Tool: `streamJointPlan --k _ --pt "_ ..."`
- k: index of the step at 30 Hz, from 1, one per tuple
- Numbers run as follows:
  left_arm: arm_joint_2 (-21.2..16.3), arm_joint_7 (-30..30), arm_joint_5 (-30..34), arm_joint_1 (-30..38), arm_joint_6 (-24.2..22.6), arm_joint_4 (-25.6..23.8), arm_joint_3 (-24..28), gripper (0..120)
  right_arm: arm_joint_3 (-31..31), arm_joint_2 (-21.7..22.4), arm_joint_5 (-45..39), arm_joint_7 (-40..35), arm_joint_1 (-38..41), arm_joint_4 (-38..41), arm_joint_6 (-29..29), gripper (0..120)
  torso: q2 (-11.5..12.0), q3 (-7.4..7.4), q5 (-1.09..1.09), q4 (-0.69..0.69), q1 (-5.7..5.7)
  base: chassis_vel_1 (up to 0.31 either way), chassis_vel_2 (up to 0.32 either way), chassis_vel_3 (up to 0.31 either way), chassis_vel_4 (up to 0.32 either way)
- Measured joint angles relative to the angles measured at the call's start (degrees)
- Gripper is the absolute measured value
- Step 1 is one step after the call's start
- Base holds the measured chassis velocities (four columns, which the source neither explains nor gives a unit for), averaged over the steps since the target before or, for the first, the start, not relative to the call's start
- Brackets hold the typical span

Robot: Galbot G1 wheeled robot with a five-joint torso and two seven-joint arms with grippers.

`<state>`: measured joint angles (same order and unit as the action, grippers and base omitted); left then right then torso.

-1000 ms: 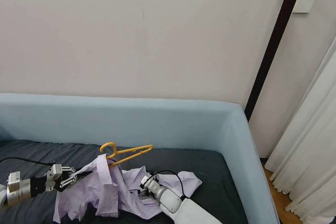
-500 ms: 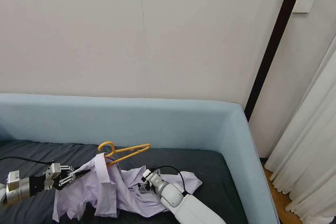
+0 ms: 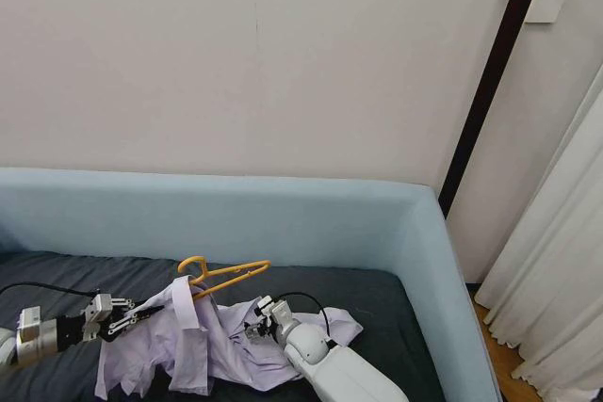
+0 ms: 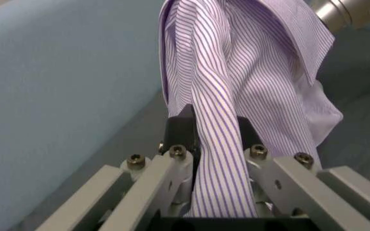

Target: Pick up the clothes from the sofa and hang them on the clothes hanger.

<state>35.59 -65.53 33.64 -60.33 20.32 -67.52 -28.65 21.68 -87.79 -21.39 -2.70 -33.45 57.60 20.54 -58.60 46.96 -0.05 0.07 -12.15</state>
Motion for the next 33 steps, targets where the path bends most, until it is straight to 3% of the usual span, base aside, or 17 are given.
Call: streamJointPlan --k 11,21,33 --pt "-0.2 0.0 -0.1 -0.1 0.2 0.7 -1.1 7 -1.8 -0.3 0.7 -0.6 -0.3 -2.2 -2.4 100 0.0 0.00 0.00 0.00 0.00 0.000 0.000 0.000 0.000" --pt "-0.7 -0.1 0.0 -1.8 0.4 -0.8 -2.7 7 -2.9 -3.4 4.1 -1.1 0.5 -8.3 -5.3 98 0.0 0.00 0.00 0.00 0.00 0.000 0.000 0.000 0.000" --pt "-1.3 -0.1 0.3 -4.5 0.4 -2.2 -5.2 7 -3.7 -4.4 10.2 -0.6 0.9 -13.2 -7.7 52 0.0 0.00 0.00 0.00 0.00 0.000 0.000 0.000 0.000"
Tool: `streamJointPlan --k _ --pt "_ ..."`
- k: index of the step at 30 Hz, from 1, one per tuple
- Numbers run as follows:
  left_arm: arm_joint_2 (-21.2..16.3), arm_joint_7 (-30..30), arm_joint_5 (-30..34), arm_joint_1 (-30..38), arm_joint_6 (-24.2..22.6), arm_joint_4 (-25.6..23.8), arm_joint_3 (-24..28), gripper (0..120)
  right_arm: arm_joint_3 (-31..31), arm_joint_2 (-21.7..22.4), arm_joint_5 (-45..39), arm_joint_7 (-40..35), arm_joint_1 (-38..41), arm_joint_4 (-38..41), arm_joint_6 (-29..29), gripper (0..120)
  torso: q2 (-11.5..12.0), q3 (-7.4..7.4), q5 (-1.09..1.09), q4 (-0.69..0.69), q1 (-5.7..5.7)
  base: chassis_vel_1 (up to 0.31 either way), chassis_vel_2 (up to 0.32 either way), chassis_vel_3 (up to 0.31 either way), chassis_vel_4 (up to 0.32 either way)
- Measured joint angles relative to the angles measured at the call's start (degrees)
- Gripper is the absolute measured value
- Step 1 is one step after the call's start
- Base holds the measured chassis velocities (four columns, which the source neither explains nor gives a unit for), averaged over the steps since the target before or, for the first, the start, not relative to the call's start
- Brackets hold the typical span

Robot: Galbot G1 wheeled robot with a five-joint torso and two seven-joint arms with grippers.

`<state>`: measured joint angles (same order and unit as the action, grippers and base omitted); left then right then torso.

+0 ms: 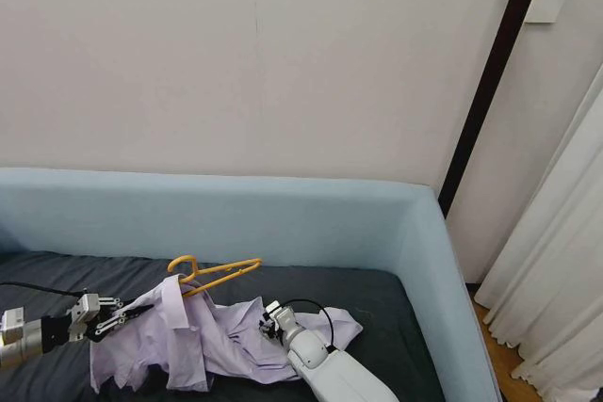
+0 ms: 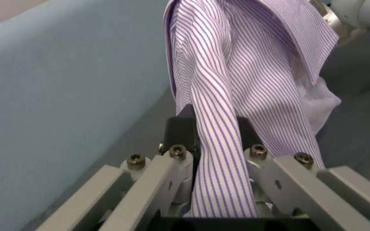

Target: Pick up the clothes from the sofa and hang them on the clothes hanger.

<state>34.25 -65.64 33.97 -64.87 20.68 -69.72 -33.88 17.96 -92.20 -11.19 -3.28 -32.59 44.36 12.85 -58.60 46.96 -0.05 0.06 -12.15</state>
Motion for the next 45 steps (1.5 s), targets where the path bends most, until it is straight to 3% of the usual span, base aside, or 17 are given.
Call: streamJointPlan --k 5,8,13,16,27,34,40,45 --pt "0.3 -0.2 0.0 -0.5 0.1 0.1 -0.6 7 -0.3 0.0 1.3 0.7 0.0 -0.9 -1.3 32 0.0 0.00 0.00 0.00 0.00 0.000 0.000 0.000 0.000" --pt "0.4 -0.2 0.0 -0.5 0.1 0.1 -0.6 7 -0.4 0.0 1.7 0.8 0.0 -1.3 -1.5 27 0.0 0.00 0.00 0.01 0.00 0.000 0.000 0.000 0.000" --pt "0.4 -0.3 0.0 -0.8 0.1 -0.2 -0.9 7 -0.8 0.0 3.1 1.8 0.0 -2.4 -1.7 4 0.0 0.00 0.00 0.02 0.00 0.000 0.000 0.000 0.000" --pt "0.3 -0.3 0.1 -1.2 0.1 -0.3 -1.2 7 -0.9 0.0 3.1 1.8 0.0 -2.5 -1.7 0 0.0 0.00 0.00 0.01 0.00 0.000 0.000 0.000 0.000" --pt "-0.2 -0.3 0.4 -1.4 0.1 -0.3 -1.8 7 -0.6 0.1 -0.7 2.5 -0.3 1.1 -2.0 0 0.0 0.00 0.00 0.01 0.00 0.000 0.000 0.000 0.000" --pt "0.8 -0.7 1.5 -0.3 0.6 0.2 -1.5 7 -0.3 6.1 -17.8 -1.1 0.3 17.6 3.6 0 0.0 0.00 0.02 0.01 0.00 0.000 0.000 0.000 0.000" --pt "2.3 -1.0 2.2 1.8 1.0 0.0 0.2 7 -2.1 11.0 -23.1 -3.3 1.4 24.6 8.1 0 0.0 0.00 0.01 0.04 0.00 0.000 0.000 0.000 0.000" --pt "2.8 -1.2 1.8 3.2 1.3 1.6 0.8 7 -1.6 10.4 -21.5 -2.8 0.4 23.2 8.8 1 0.0 0.00 0.02 0.03 0.00 0.000 0.000 0.000 0.000"
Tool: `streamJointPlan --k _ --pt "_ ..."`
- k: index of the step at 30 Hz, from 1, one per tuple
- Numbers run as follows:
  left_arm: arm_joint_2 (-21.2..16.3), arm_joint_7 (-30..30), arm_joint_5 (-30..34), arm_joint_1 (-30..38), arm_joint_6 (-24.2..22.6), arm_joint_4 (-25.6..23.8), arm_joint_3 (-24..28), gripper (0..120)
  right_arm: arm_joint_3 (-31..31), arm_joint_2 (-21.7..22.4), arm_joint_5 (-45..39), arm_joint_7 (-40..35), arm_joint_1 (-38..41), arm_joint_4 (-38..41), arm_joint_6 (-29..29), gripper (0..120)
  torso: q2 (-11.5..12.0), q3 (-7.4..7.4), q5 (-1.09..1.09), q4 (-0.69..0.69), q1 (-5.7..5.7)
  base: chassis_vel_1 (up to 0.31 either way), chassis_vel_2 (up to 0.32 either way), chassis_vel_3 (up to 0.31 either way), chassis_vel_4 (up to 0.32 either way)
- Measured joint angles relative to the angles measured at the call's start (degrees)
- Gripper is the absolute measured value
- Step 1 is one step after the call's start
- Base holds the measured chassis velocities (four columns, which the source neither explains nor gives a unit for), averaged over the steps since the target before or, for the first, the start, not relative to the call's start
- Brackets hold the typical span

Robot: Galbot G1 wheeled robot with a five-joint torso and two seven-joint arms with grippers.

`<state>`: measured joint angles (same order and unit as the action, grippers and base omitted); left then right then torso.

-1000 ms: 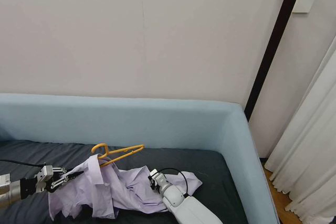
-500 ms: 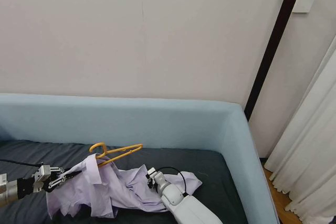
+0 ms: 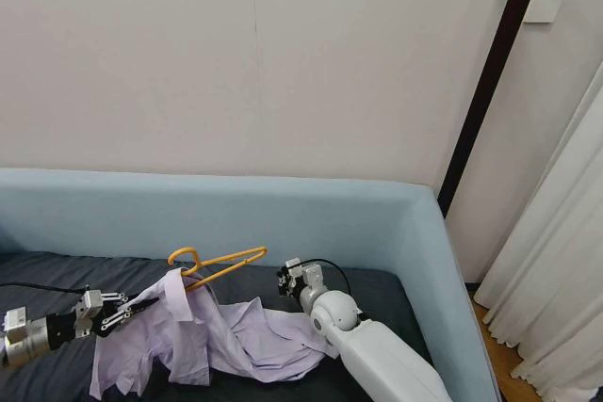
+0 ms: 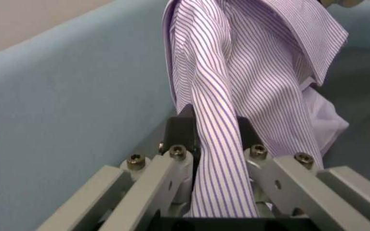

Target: Pick up the clothes from the sofa and hang them on the clothes hanger.

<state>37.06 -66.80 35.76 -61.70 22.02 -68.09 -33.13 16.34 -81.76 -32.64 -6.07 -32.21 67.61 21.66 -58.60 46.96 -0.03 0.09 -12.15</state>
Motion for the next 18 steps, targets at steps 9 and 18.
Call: streamJointPlan --k 9,18 --pt "-0.4 0.0 -1.8 -1.3 1.0 2.7 -0.3 7 1.1 -7.8 7.1 1.5 -1.5 -10.4 -3.3 33 0.0 0.00 -0.02 -0.02 0.00 0.000 0.000 0.000 0.000" --pt "-0.6 0.0 -1.7 -3.1 1.1 1.4 -1.3 7 0.8 -10.5 14.2 1.5 -0.9 -21.4 -8.9 63 0.0 0.00 -0.02 -0.01 0.00 0.000 0.000 0.000 0.000"
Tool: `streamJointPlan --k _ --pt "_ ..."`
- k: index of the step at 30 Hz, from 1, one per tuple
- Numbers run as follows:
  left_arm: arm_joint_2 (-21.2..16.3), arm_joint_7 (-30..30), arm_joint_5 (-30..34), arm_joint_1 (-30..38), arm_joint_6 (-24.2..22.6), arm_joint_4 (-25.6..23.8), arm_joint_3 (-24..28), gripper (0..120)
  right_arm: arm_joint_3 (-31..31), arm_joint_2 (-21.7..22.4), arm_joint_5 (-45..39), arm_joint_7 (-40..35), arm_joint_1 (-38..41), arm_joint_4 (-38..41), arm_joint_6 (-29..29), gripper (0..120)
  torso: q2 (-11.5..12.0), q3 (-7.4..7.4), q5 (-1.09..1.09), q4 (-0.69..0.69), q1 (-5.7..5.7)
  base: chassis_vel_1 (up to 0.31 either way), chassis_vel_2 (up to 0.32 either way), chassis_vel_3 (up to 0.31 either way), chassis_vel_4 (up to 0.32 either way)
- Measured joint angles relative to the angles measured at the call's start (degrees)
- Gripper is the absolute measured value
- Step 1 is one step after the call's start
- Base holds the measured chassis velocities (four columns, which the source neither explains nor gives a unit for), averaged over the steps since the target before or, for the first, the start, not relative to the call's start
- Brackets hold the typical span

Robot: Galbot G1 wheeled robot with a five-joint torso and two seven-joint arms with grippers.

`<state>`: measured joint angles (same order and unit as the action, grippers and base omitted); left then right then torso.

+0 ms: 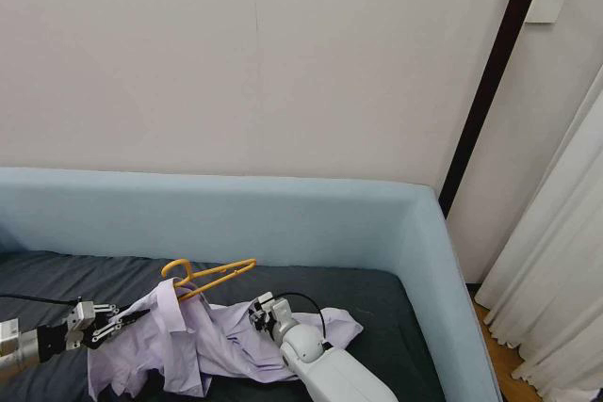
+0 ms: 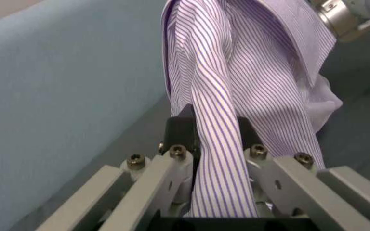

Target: Pick up the clothes from the sofa and hang them on the clothes hanger.

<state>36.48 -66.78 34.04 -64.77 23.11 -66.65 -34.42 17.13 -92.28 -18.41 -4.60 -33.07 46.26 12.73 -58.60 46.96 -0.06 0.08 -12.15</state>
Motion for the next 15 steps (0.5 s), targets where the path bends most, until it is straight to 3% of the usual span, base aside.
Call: streamJointPlan --k 2,6,11,15 --pt "-0.2 0.0 0.1 -0.4 0.0 -0.1 -0.2 7 -0.8 0.0 2.2 -0.6 0.4 -2.7 -0.4 75 0.0 0.00 0.00 0.01 0.00 0.000 0.000 0.000 0.000" --pt "-0.6 0.0 0.1 -0.9 0.1 -0.4 -0.2 7 -1.6 0.0 3.2 -0.7 0.5 -4.9 -0.7 89 0.0 0.00 0.00 0.00 0.00 0.000 0.000 0.000 0.000" --pt "-1.1 0.1 0.3 -1.1 0.1 -0.7 -0.5 7 -2.1 0.1 4.1 0.4 0.1 -5.8 -2.2 99 0.0 0.00 0.01 0.00 0.00 0.000 0.000 0.000 0.000" --pt "-1.4 0.3 0.6 -1.8 0.1 -1.3 -1.0 7 -2.0 0.1 4.9 1.5 -0.5 -6.3 -4.7 100 0.0 0.00 0.01 0.00 0.00 0.000 0.000 0.000 0.000"
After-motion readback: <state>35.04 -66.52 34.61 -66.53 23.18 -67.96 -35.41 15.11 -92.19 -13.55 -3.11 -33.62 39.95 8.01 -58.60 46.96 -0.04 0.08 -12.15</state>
